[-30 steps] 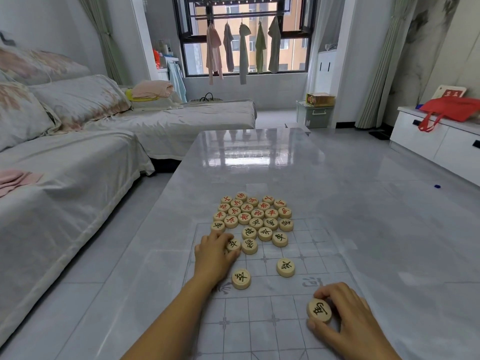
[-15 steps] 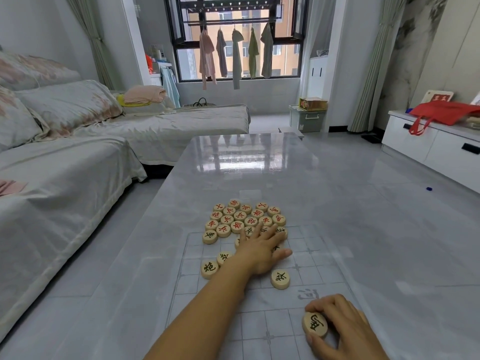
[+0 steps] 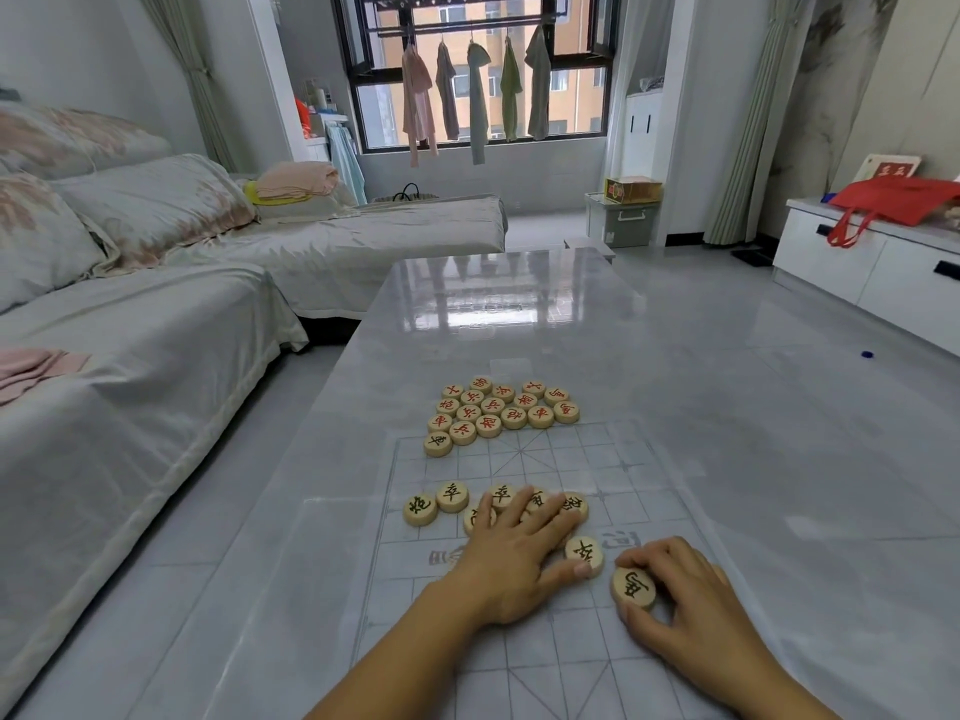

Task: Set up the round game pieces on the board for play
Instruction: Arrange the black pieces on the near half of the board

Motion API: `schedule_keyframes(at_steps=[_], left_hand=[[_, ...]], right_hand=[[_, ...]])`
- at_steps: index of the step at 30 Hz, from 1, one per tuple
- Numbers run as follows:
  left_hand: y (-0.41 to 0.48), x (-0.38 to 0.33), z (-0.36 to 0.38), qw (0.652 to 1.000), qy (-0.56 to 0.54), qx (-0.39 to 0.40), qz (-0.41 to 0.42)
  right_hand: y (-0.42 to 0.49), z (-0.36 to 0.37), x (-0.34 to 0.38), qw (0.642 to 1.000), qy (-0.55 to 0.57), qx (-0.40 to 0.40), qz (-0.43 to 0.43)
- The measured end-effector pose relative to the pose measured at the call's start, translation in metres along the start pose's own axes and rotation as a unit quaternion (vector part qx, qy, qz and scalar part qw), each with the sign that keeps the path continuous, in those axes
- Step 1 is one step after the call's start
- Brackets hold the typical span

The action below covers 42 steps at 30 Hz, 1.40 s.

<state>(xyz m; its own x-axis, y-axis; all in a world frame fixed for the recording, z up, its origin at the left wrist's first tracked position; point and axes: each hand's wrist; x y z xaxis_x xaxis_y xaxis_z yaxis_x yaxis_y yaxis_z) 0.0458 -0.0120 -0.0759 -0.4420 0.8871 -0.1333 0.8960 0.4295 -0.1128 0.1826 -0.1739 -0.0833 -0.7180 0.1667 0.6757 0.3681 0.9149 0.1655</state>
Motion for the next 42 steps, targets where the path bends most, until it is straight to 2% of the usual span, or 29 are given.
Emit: schedule_keyframes(at_steps=[2,4,6,8,11,13,17,19,21,23,25,30,33,36,42], left_hand=[[-0.012,0.006,-0.003,0.993,-0.093,-0.067,-0.018],[-0.021,0.024,-0.010,0.961,-0.200,-0.173,-0.084],[-0.029,0.051,-0.017,0.926,-0.237,-0.239,-0.174],[-0.036,0.076,-0.019,0.914,-0.223,-0.234,-0.245],[-0.035,0.097,-0.015,0.925,-0.156,-0.191,-0.287],[-0.026,0.094,-0.015,0.939,-0.113,-0.185,-0.268],[0.010,0.051,-0.024,0.964,-0.077,-0.181,-0.179],[0.030,0.029,-0.031,0.985,0.003,-0.113,-0.132],[0.044,0.016,-0.038,0.993,0.039,-0.030,-0.110],[0.052,0.015,-0.041,0.993,0.008,0.011,-0.116],[0.052,0.020,-0.042,0.991,-0.044,0.019,-0.123],[0.038,0.035,-0.038,0.979,-0.138,-0.011,-0.153],[0.023,0.035,-0.042,0.976,-0.113,-0.108,-0.151],[-0.011,0.037,-0.054,0.956,-0.183,-0.179,-0.145],[-0.126,0.024,-0.030,0.961,-0.201,-0.147,-0.124]], right_hand=[[-0.001,0.001,0.000,1.000,0.008,-0.008,0.004],[-0.001,0.002,-0.002,1.000,0.014,-0.016,0.011],[0.000,0.002,-0.003,0.999,0.021,-0.017,0.017],[0.000,0.003,-0.004,0.999,0.020,-0.012,0.023],[0.001,0.004,-0.006,0.999,0.019,-0.018,0.028],[0.001,0.004,-0.006,0.999,0.022,-0.022,0.028],[0.002,0.003,-0.007,0.998,0.035,-0.040,0.034],[0.002,0.003,-0.007,0.998,0.038,-0.048,0.033],[0.003,0.004,-0.008,0.997,0.036,-0.053,0.031],[0.003,0.004,-0.008,0.998,0.033,-0.054,0.029],[0.004,0.003,-0.008,0.998,0.030,-0.050,0.028],[0.003,0.002,-0.006,0.998,0.032,-0.052,0.028],[0.002,0.001,-0.003,0.997,0.042,-0.056,0.032],[0.002,0.000,-0.001,0.997,0.045,-0.056,0.040],[0.002,-0.003,0.003,0.997,0.036,-0.029,0.059]])
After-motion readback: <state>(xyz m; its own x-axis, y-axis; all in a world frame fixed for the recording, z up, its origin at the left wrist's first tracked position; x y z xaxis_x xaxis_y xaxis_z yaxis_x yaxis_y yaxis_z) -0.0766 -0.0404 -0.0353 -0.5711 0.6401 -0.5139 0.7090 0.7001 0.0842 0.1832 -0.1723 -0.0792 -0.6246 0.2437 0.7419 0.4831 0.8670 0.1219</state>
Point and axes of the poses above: each hand's wrist, its own y-axis towards the middle knuckle, its own z-axis out of the palm, x = y × z, and after that the axes turned 9 degrees about y, right-handed
